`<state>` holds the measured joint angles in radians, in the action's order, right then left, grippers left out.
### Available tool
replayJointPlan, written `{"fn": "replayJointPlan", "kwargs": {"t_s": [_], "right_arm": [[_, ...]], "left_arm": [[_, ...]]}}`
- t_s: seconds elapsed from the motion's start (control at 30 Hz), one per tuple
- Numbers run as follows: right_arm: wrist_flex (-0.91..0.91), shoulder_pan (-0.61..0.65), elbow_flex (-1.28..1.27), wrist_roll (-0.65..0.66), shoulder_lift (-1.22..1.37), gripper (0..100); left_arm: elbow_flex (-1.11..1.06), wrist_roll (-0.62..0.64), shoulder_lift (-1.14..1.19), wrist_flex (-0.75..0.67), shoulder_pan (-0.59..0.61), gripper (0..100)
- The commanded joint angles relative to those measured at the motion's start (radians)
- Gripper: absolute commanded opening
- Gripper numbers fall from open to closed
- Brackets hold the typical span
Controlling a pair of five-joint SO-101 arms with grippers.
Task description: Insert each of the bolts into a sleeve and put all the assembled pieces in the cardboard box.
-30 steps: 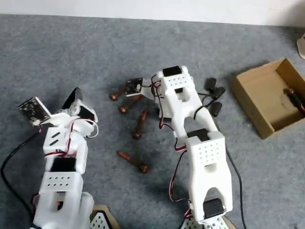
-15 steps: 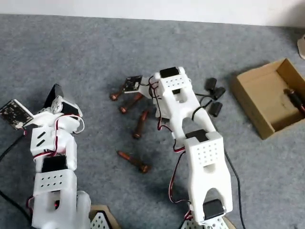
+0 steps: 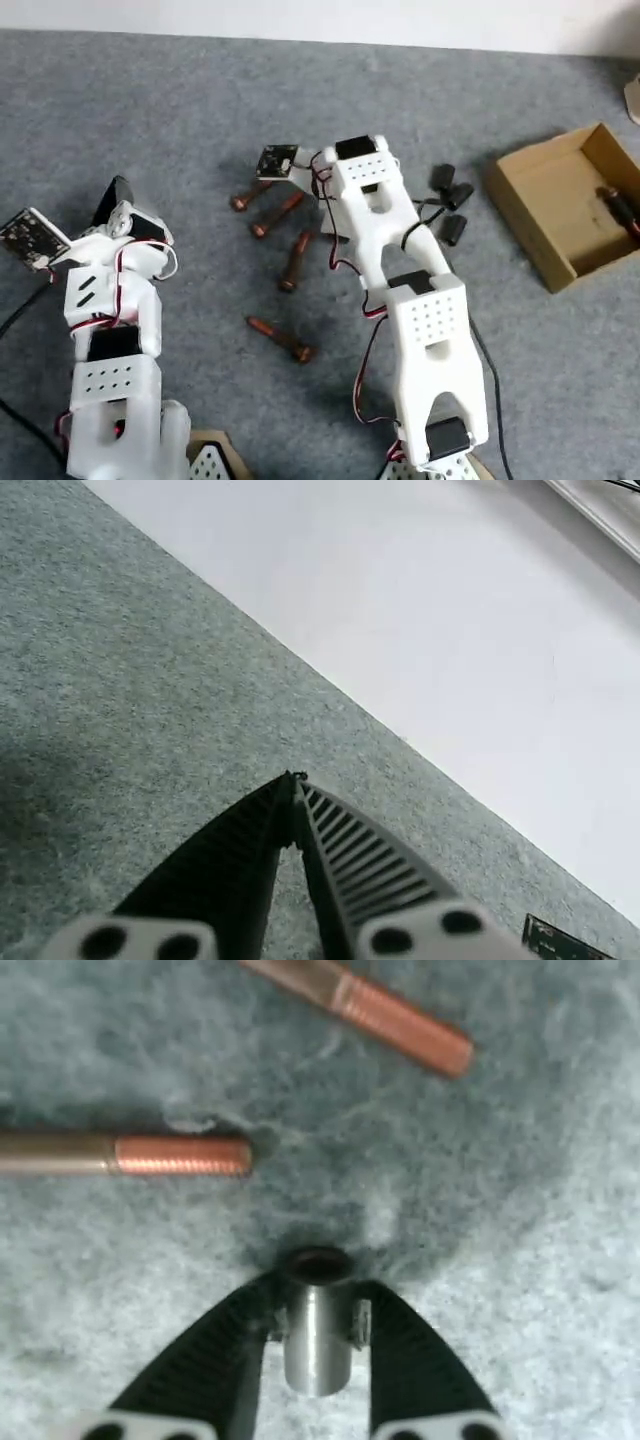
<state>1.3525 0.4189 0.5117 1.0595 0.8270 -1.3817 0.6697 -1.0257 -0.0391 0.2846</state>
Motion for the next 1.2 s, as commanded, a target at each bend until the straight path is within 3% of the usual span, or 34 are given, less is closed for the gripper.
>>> {"fn": "replayJointPlan", "kwargs": {"t_s": [0.0,0.13,0.47,0.67,0.83,1.17], "right_arm": [[0.013,0.01,0.001,-0.006,0.01,0.5],[0.068,-0.007,-0.005,-0.009,-0.03,0.5],[0.087,-0.079,-0.056,-0.186,-0.232,0.5],[0.064,-0.099,-0.191,-0.324,-0.412,0.5],[-0.028,-0.093,-0.387,-0.493,-0.576,0.5],[-0.415,-0.099,-1.013,-0.735,-1.026,0.5]], "left_arm": [[0.03,0.009,-0.01,-0.015,0.002,1],[0.03,0.009,-0.01,-0.014,-0.004,1],[0.028,0.006,-0.008,-0.003,-0.104,1],[0.068,0.003,-0.01,0.183,-0.203,1],[0.105,0.003,-0.01,0.295,-0.226,1],[0.096,-0.002,-0.008,0.301,-0.289,1]]}}
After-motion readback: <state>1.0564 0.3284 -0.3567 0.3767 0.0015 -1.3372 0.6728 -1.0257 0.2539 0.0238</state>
